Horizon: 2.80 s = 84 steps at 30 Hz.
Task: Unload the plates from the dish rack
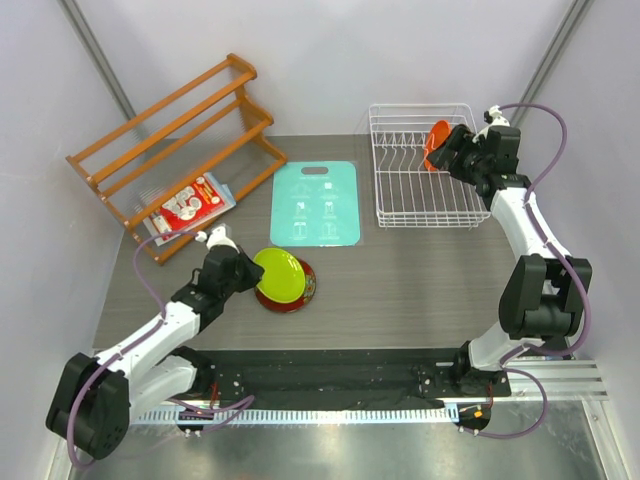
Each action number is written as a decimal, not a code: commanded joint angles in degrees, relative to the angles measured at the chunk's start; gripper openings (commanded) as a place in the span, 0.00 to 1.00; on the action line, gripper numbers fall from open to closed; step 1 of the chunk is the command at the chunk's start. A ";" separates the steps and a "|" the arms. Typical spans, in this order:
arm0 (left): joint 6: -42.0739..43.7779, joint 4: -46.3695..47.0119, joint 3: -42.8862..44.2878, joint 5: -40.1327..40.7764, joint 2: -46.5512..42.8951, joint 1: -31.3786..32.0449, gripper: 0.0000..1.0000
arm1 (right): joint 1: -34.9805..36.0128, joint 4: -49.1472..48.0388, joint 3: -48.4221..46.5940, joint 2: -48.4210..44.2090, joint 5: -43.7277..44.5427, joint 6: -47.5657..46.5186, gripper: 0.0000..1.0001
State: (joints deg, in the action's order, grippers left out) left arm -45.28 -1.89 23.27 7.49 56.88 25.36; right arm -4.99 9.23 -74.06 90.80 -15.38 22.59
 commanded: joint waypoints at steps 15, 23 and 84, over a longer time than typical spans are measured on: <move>0.01 -3.56 -3.14 -0.63 -3.09 0.04 0.32 | -0.10 2.98 -6.53 2.71 5.53 -4.22 0.81; 3.52 -7.51 3.62 0.07 -6.87 0.21 0.85 | -0.19 5.97 -13.73 8.24 12.21 -7.12 0.82; 8.54 5.23 84.31 -24.45 68.01 6.36 0.99 | 10.18 18.89 -54.70 32.34 44.11 -29.27 0.01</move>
State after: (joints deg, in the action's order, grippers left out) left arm -35.97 2.33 103.37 -14.70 124.77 31.18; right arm 3.11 30.11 -129.19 131.24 22.92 -5.52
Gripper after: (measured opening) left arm 0.994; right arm 0.127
